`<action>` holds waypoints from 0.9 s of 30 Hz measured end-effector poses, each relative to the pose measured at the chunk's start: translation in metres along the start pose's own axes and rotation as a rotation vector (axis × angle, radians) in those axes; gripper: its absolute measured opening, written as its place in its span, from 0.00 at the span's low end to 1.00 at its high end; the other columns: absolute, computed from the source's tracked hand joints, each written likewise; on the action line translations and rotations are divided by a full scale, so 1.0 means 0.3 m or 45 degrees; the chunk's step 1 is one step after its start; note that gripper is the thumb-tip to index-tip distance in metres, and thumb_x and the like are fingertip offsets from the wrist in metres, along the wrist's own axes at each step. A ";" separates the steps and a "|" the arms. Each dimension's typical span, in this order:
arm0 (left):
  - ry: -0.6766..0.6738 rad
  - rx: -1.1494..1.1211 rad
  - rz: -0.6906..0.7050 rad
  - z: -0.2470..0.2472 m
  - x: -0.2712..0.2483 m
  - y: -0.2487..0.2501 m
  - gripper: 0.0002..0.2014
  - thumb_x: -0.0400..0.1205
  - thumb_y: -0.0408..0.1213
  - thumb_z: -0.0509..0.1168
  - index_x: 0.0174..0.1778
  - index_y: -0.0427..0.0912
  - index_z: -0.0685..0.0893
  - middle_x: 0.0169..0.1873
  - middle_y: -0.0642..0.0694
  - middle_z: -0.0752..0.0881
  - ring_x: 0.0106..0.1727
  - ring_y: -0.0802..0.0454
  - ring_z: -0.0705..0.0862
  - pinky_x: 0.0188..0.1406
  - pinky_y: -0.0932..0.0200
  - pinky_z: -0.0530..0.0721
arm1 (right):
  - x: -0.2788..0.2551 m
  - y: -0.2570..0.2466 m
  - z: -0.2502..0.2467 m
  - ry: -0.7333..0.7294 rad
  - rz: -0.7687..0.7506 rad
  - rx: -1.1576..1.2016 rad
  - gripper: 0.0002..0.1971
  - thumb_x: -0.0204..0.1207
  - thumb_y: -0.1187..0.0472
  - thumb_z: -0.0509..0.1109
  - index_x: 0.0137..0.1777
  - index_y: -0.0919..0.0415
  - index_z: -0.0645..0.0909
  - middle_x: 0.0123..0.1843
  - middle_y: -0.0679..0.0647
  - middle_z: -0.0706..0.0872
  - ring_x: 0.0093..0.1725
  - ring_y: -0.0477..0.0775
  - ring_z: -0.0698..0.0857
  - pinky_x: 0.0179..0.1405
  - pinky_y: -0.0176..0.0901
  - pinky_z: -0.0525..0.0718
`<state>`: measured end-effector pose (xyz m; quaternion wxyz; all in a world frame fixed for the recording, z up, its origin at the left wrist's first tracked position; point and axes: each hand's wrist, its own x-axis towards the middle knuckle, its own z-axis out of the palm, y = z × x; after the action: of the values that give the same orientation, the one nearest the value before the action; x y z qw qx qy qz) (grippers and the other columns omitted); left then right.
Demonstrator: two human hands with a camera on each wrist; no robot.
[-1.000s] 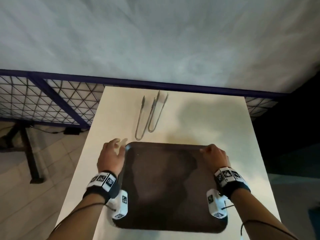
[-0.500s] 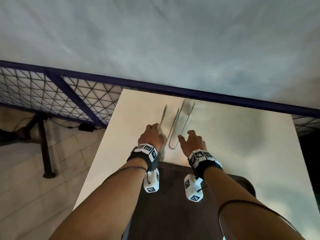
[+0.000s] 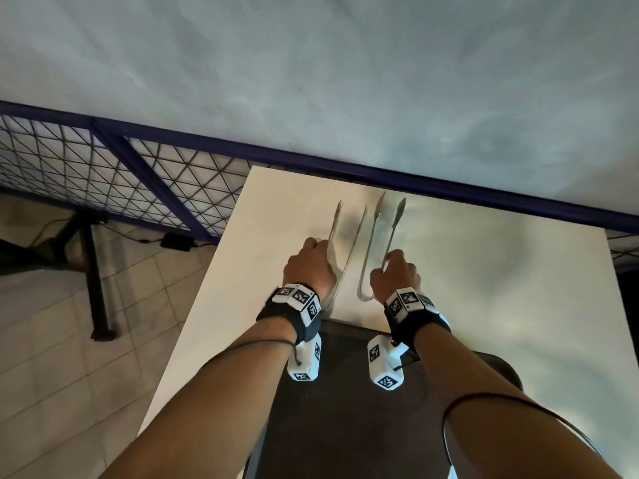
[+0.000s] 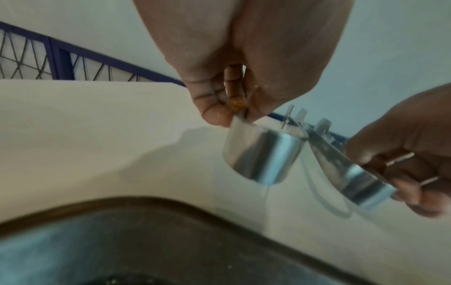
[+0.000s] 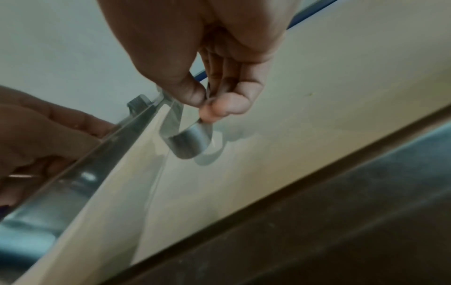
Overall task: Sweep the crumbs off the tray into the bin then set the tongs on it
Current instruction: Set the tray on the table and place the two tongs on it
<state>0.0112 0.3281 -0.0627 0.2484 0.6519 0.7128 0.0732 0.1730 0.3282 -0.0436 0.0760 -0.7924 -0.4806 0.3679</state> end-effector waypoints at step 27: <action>0.014 0.052 -0.082 0.208 -0.946 -0.010 0.21 0.84 0.35 0.61 0.74 0.42 0.76 0.62 0.41 0.78 0.46 0.34 0.87 0.45 0.44 0.83 | -0.810 0.780 -0.032 -0.031 -0.111 -0.243 0.11 0.85 0.51 0.57 0.60 0.56 0.71 0.51 0.63 0.89 0.52 0.71 0.86 0.42 0.51 0.75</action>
<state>0.0442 0.0399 -0.0446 0.2334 0.6332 0.7360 0.0543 0.2796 0.0086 -0.0236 0.0103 -0.7699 -0.5484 0.3263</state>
